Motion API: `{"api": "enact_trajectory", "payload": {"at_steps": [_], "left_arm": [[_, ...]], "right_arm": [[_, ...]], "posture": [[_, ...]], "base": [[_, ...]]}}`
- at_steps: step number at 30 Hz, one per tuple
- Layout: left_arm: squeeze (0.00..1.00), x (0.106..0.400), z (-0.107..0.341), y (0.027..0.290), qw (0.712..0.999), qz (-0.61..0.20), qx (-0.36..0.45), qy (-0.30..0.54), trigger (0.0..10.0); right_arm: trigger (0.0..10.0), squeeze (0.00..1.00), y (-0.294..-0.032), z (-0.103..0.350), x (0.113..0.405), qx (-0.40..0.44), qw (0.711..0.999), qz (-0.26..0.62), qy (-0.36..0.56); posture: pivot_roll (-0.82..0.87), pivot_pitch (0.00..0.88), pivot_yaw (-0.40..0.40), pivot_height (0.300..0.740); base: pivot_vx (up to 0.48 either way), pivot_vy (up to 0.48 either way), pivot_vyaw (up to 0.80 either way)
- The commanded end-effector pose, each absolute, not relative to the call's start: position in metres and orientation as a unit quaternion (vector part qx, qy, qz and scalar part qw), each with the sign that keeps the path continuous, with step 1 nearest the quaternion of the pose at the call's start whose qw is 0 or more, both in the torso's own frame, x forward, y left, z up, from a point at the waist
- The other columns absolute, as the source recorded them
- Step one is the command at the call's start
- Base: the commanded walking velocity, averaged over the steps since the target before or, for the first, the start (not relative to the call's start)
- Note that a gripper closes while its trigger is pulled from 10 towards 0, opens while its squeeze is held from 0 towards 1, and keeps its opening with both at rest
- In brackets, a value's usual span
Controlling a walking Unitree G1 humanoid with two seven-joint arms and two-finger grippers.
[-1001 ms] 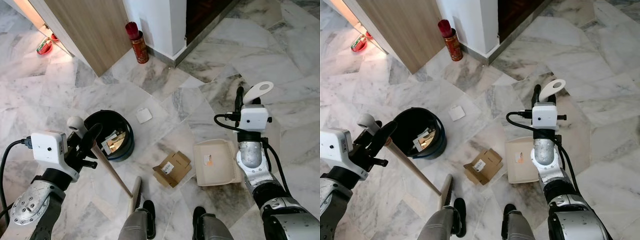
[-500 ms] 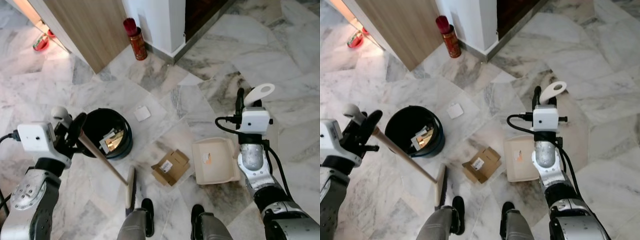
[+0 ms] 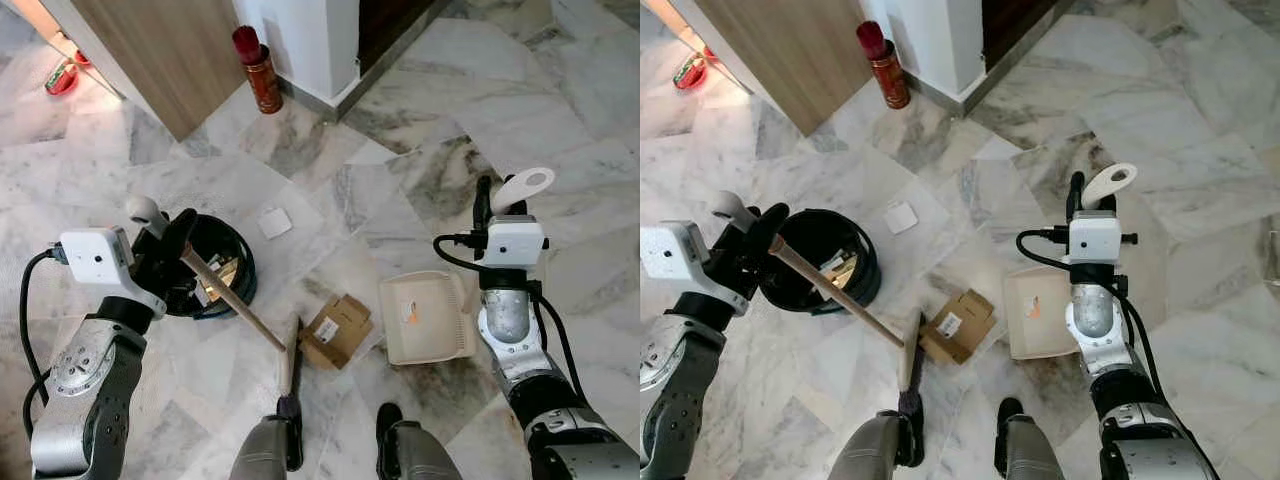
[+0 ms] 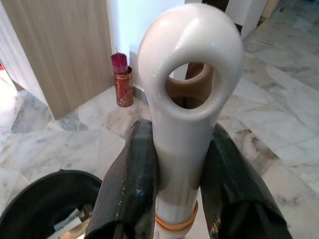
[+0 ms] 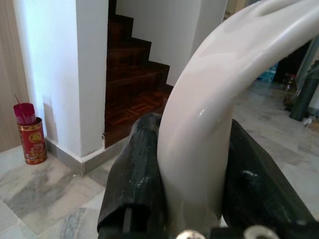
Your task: Sweep floor
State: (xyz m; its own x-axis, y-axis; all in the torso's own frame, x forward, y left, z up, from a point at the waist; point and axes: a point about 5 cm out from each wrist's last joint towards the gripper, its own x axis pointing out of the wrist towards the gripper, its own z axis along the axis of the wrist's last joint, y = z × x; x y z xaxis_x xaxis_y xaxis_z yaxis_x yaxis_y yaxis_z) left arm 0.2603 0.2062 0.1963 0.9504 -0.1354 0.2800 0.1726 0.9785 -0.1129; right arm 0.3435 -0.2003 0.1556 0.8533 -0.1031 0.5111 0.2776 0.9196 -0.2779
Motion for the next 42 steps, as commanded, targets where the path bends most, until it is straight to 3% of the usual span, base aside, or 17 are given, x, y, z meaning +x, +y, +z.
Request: {"api": "enact_trajectory", "payload": {"at_steps": [1, 16, 31, 42], "left_arm": [[0.00, 0.255, 0.194, 0.214, 0.986, -0.069, -0.080, -0.127, 10.0], [0.00, 0.270, 0.201, 0.195, 0.979, -0.097, -0.111, -0.142, 10.0], [0.00, 0.292, 0.220, 0.156, 0.956, -0.150, -0.174, -0.182, 10.0], [0.00, 0.301, 0.238, 0.153, 0.937, -0.134, -0.234, -0.222, 10.0]], "right_arm": [[10.0, 0.00, -0.195, 0.140, 0.338, -0.175, 0.954, -0.090, -0.224], [10.0, 0.00, -0.192, 0.124, 0.333, -0.158, 0.966, -0.081, -0.186], [10.0, 0.00, -0.194, 0.127, 0.339, -0.138, 0.973, -0.080, -0.168], [10.0, 0.00, -0.192, 0.122, 0.338, -0.129, 0.977, -0.072, -0.154]], "posture": [[0.24, 0.515, 0.187, 0.740], [0.22, 0.509, 0.161, 0.740], [0.20, 0.490, 0.129, 0.740], [0.20, 0.477, 0.126, 0.740]], "base": [[0.000, 0.000, 0.00], [0.000, 0.000, 0.00], [0.000, 0.000, 0.00], [0.000, 0.000, 0.00]]}}
